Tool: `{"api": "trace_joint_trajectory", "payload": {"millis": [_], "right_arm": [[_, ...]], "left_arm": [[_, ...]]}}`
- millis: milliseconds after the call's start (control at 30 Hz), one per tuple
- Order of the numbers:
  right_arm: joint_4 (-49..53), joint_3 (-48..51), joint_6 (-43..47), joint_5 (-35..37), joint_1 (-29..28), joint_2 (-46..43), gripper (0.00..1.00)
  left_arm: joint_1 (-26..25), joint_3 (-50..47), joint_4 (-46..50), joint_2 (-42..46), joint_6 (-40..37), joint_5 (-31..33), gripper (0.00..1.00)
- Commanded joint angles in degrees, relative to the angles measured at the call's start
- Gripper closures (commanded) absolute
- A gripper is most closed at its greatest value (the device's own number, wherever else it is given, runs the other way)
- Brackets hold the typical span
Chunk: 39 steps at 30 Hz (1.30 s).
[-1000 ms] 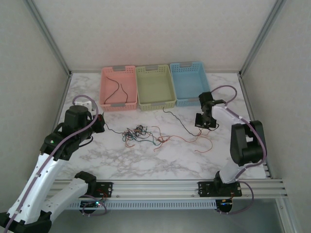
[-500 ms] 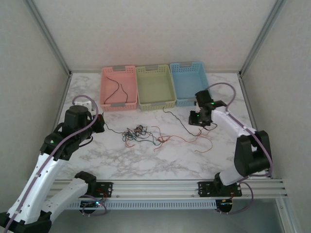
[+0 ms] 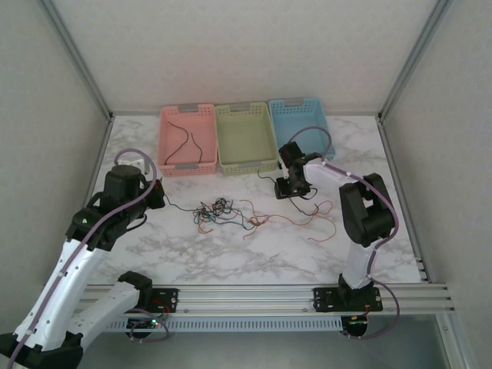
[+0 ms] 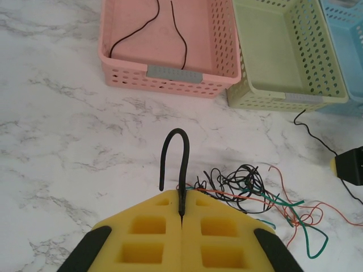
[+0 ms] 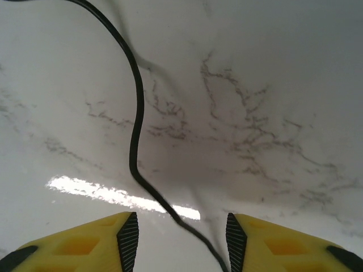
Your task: Untangle the cables
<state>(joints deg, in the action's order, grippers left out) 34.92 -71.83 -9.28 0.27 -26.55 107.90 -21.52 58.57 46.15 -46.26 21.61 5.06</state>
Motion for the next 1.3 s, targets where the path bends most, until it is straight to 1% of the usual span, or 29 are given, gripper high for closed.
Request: {"api": "trace_joint_trajectory", "payload": {"millis": [0, 100, 167, 200, 300, 400, 533, 633, 667, 733, 800, 867, 933, 1000, 1067, 1167, 1267], "right_arm": [[-0.6, -2.2, 2.5, 1.5, -0.7, 1.5, 0.61], [-1.2, -1.2, 2.4, 2.5, -0.8, 0.8, 0.81], [-1.9, 0.3, 2.3, 2.5, -0.8, -1.2, 0.96], [-1.9, 0.9, 2.1, 2.5, -0.9, -2.2, 1.0], [-1.5, 2.7, 2.0, 1.6, -1.9, -8.5, 1.0], [-3.2, 5.0, 2.0, -3.3, -3.0, -17.2, 1.0], [-13.6, 10.1, 0.4, -13.0, -3.0, -28.7, 1.0], [-25.4, 14.1, -3.6, -15.6, -3.0, -33.4, 1.0], [-28.3, 14.0, -5.6, -17.0, -3.0, -33.1, 1.0], [-29.7, 10.7, -8.2, -19.3, -3.1, -30.5, 1.0], [-26.9, 5.1, -8.9, -19.6, -3.3, -26.5, 1.0], [-21.1, -0.6, -9.0, -16.7, -3.3, -22.0, 1.0], [-17.8, -3.0, -9.3, -15.6, -3.3, -18.8, 1.0], [-17.6, -2.4, -10.1, -15.6, -3.4, -16.8, 1.0], [-20.6, 0.0, -10.9, -17.4, -3.7, -16.1, 1.0], [-24.3, 2.7, -11.1, -19.1, -4.5, -16.3, 1.0], [-27.8, 3.4, -11.5, -21.1, -4.8, -17.0, 1.0]], "left_arm": [[0.7, -0.6, 0.9, 0.1, -0.8, 1.0, 1.0], [0.9, -0.6, 0.9, 0.0, -0.8, 1.2, 1.0], [0.9, -0.6, 0.9, 0.1, -0.8, 1.4, 1.0], [0.9, -0.5, 1.0, 0.1, -0.8, 1.4, 1.0], [1.0, -0.6, 1.0, -0.1, -0.8, 1.5, 1.0], [1.0, -0.6, 1.0, -0.2, -0.8, 1.4, 1.0], [1.1, -0.7, 1.0, -0.4, -0.8, 1.3, 1.0], [1.1, -0.6, 1.0, -0.2, -0.7, 1.4, 1.0], [1.1, -0.7, 0.9, -0.2, -0.7, 1.4, 1.0], [1.1, -0.8, 0.8, 0.0, -0.7, 1.2, 1.0], [1.1, -0.8, 0.7, 0.0, -0.7, 0.9, 1.0], [1.1, -0.8, 0.8, 0.0, -0.8, 0.5, 1.0], [1.1, -0.9, 0.7, 0.2, -0.7, 0.4, 1.0], [1.1, -0.9, 0.6, 0.1, -0.8, 0.0, 1.0], [1.1, -0.9, 0.7, 0.1, -0.7, -0.3, 1.0], [1.1, -1.0, 0.6, 0.0, -0.7, -0.4, 1.0], [1.1, -1.0, 0.5, -0.2, -0.7, -0.6, 1.0]]}}
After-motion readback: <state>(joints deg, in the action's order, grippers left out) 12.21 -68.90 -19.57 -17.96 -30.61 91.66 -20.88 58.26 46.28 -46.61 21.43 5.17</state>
